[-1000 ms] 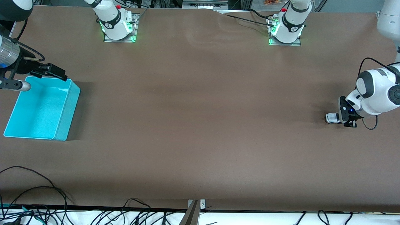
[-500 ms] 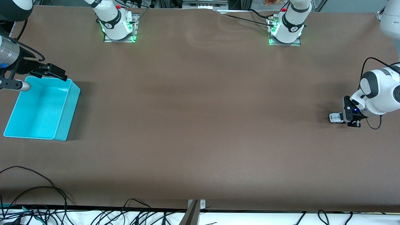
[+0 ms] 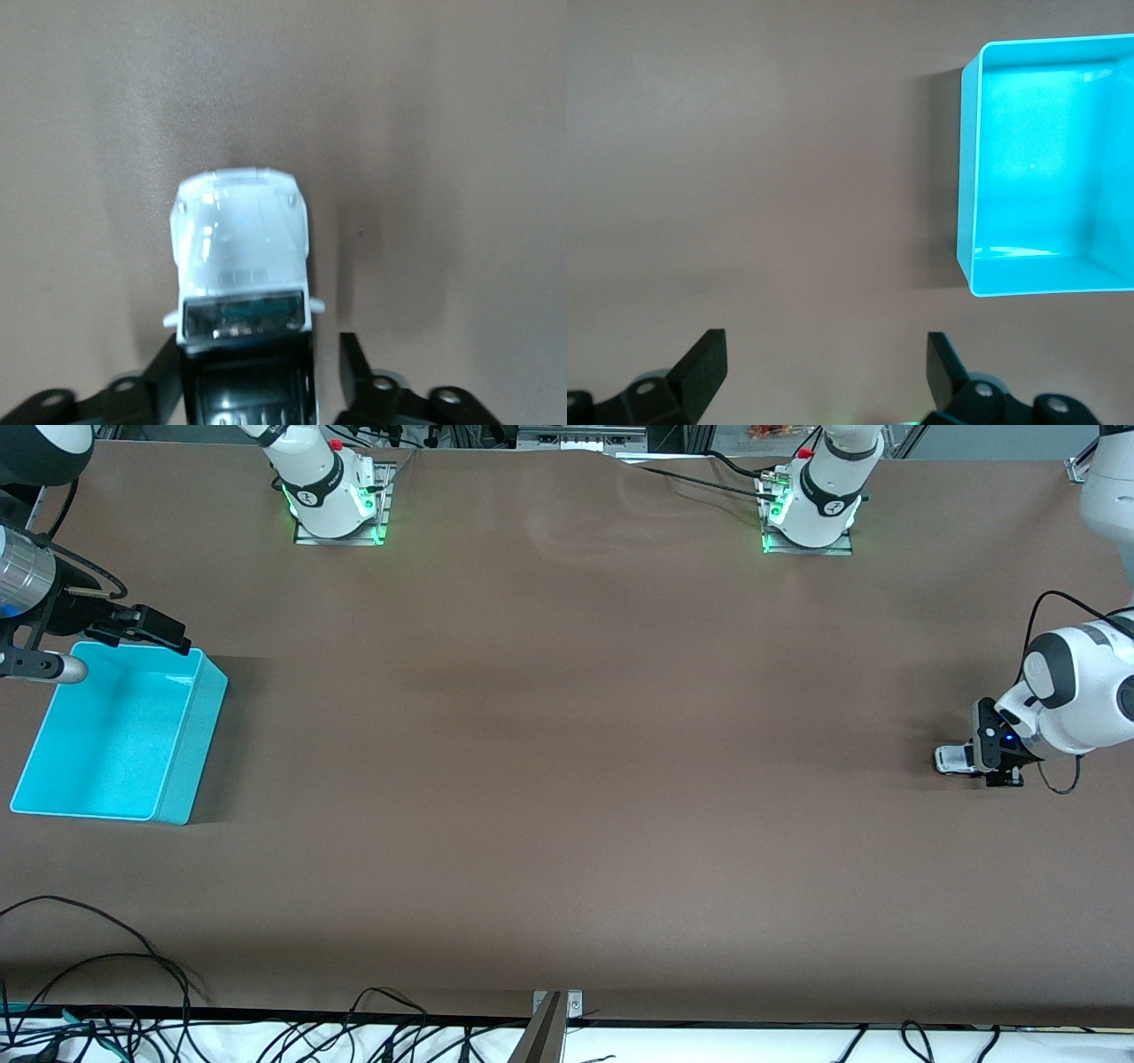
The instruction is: Wind and store white jeep toy
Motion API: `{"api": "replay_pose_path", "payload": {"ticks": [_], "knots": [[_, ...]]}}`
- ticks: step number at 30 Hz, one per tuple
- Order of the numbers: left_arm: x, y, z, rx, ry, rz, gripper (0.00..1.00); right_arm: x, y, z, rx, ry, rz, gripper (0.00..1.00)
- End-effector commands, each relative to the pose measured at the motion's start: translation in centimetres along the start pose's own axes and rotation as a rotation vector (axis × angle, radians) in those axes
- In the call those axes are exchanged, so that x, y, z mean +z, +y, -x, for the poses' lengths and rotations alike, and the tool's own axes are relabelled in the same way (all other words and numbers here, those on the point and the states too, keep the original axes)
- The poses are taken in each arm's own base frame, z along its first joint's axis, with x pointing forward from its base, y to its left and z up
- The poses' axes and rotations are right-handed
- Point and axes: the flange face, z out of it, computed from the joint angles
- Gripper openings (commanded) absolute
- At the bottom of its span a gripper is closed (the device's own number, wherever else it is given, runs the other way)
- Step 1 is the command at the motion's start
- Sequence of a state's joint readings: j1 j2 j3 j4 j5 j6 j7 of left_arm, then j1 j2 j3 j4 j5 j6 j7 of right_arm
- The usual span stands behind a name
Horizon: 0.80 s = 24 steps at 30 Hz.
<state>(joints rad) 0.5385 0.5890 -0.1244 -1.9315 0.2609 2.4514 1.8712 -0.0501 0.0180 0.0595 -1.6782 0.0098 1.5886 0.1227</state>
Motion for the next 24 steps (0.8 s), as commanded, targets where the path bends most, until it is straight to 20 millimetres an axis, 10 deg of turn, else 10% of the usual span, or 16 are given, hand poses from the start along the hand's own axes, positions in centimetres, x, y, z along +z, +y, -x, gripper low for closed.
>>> {"api": "replay_pose_path", "payload": {"ticks": [1, 15, 24], "knots": [[-2.1, -1.5, 0.8, 0.031, -0.011, 0.04, 1.0, -0.4, 0.2, 0.0, -0.009, -0.003, 0.002, 1.0], [-9.9, -2.1, -0.4, -0.226, 0.068, 0.147, 1.0, -1.9, 0.3, -0.1, 0.006, 0.041, 0.009, 1.0], [-14.4, -4.0, -5.3, -0.504, 0.083, 0.259, 1.0, -2.4, -0.9, 0.1, -0.012, 0.047, 0.001, 1.0]]}}
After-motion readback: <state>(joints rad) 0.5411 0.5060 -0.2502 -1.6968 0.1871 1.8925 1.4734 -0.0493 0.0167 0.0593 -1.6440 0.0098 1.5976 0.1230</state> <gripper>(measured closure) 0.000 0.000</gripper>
